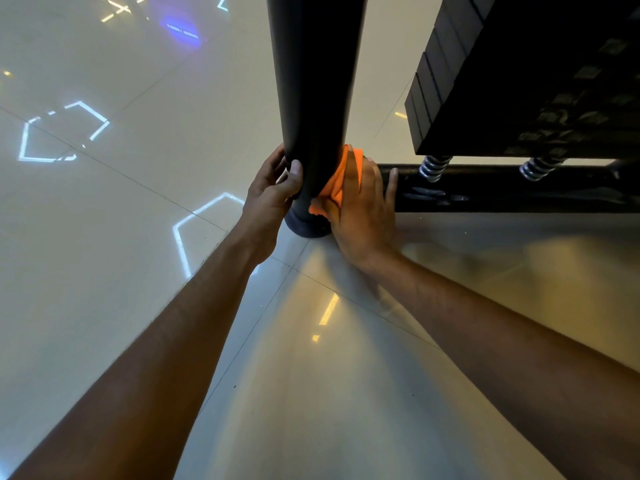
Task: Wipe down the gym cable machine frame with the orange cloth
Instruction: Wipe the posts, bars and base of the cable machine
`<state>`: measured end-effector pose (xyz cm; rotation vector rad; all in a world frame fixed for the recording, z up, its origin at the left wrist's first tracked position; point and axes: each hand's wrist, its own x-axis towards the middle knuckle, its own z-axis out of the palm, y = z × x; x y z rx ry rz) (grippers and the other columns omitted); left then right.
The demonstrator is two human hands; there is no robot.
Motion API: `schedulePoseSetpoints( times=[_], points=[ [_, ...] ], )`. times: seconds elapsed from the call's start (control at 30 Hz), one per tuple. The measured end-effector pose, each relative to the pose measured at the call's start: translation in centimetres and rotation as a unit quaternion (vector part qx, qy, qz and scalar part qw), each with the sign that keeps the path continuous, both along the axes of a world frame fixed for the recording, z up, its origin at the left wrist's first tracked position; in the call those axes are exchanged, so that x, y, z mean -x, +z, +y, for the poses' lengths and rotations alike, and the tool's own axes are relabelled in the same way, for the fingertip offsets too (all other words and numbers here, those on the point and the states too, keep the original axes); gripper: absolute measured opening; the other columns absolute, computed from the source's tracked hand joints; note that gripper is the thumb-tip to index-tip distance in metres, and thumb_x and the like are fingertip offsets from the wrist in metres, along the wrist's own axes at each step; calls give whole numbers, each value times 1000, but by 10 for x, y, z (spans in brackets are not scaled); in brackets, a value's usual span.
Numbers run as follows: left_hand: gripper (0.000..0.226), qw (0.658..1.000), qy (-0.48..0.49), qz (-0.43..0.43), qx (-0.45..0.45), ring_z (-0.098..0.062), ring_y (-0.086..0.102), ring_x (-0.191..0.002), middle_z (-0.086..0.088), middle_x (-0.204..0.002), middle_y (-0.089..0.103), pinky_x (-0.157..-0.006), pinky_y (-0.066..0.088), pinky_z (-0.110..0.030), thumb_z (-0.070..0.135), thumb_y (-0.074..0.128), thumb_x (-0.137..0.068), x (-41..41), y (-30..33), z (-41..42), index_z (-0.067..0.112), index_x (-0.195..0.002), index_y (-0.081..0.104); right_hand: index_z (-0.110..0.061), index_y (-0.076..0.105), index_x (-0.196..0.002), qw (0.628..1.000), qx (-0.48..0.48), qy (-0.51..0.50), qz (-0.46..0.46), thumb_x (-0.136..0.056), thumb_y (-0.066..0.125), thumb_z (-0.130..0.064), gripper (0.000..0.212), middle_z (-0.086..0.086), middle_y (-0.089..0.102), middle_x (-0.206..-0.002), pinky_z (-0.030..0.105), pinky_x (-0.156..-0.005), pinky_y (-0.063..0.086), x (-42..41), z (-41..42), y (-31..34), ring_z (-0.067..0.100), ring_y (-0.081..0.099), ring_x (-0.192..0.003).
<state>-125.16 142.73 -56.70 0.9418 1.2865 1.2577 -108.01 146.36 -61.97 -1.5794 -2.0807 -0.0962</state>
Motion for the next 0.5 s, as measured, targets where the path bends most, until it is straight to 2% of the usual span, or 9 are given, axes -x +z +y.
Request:
schedulePoseSetpoints(
  times=[0.07,0.1,0.17,0.27,0.37,0.5],
  points=[
    [61,1000,1,-1,1,-15,51,-148,14,-159,54,-123,45,-49,40,68,-103,0,-1,-1,36,-160,48,-13,20,-170,999,-13,13,-35,-96,72,-54,100,16,42,-166,63,-132,18,-8,2,-5,32,35,-158],
    [60,1000,3,-3,2,-15,50,-148,13,-159,53,-122,45,-49,38,68,-104,0,-1,-1,35,-161,47,-13,19,-170,999,-15,17,-46,-95,76,-49,101,17,42,-165,62,-132,19,-12,3,-6,33,35,-158],
    [57,1000,7,-6,4,-14,51,-147,13,-159,53,-122,46,-48,34,66,-108,0,-2,0,34,-161,47,-15,22,-170,999,-21,19,-42,-99,70,-52,94,15,42,-166,61,-132,19,-14,3,-5,31,36,-158],
    [54,1000,6,-7,4,-11,53,-145,13,-158,55,-121,47,-46,32,65,-109,-1,-3,0,35,-160,48,-16,27,-170,1000,-26,-8,-6,-106,48,-63,83,11,43,-166,59,-132,19,-5,0,0,27,38,-156],
    [55,1000,11,-6,7,-13,52,-146,13,-159,53,-121,46,-47,33,65,-108,-1,-5,1,35,-160,47,-15,27,-170,1000,-23,-17,-6,-106,45,-65,83,12,44,-164,60,-132,20,0,-1,0,28,39,-155],
    [58,1000,12,-8,9,-14,52,-147,15,-159,54,-121,46,-50,34,69,-106,1,-10,0,37,-159,48,-14,26,-169,1000,-27,11,-12,-95,76,-45,95,14,46,-162,62,-131,22,-11,2,-3,31,43,-153]
  ],
)
